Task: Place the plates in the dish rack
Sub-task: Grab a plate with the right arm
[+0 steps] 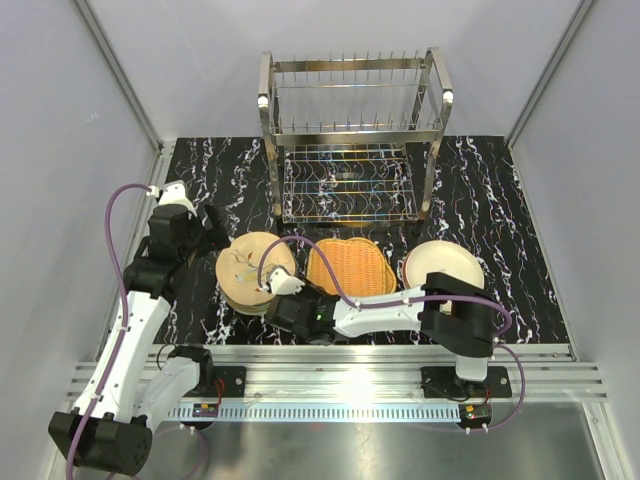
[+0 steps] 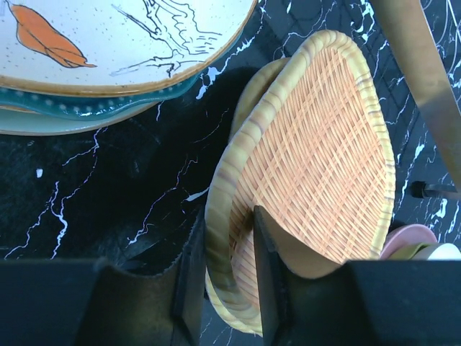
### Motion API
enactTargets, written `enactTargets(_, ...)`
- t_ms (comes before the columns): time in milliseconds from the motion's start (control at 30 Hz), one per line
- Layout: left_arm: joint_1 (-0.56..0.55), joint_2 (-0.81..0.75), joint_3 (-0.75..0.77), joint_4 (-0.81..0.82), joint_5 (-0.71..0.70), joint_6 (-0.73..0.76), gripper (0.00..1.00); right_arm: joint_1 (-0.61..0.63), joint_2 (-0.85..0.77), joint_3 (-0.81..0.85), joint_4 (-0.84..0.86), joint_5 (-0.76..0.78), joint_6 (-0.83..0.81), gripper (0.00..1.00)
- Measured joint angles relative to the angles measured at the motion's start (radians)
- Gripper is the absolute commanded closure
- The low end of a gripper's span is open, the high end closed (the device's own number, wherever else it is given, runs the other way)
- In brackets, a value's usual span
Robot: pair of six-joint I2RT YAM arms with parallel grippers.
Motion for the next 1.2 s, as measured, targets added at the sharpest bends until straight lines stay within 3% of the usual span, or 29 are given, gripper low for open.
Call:
enactTargets(367, 0.006, 0.0, 0.0, 0.0, 0.006, 0.0, 0.01, 0.014, -0.026, 0.014, -0.023, 0.01, -0.006, 0.85)
enactTargets(433, 0.006, 0.0, 0.0, 0.0, 0.007, 0.0, 0.01, 0.014, -0.038, 0.016, -0.023, 0.009, -0.006, 0.92)
enactTargets(700, 0.008, -0.001, 0.0, 0.0, 0.012, 0.0, 0.01, 0.014, -0.128, 0.019, -0.039, -0.015, -0.001, 0.93)
enactTargets(767, 0.009, -0.002, 0.0, 0.0, 0.013, 0.0, 0.01, 0.014, -0.148, 0.022, -0.045, -0.019, 0.003, 1.0)
enactTargets(1067, 0.009, -0.015, 0.0, 0.003, 0.014, 0.0, 0.01, 0.003, -0.274, 0.024, -0.074, -0.092, 0.04, 1.0)
enactTargets(1200, 0.009, -0.023, 0.0, 0.003, 0.014, 0.0, 0.01, -0.058, -0.363, 0.02, -0.072, -0.176, 0.073, 1.0)
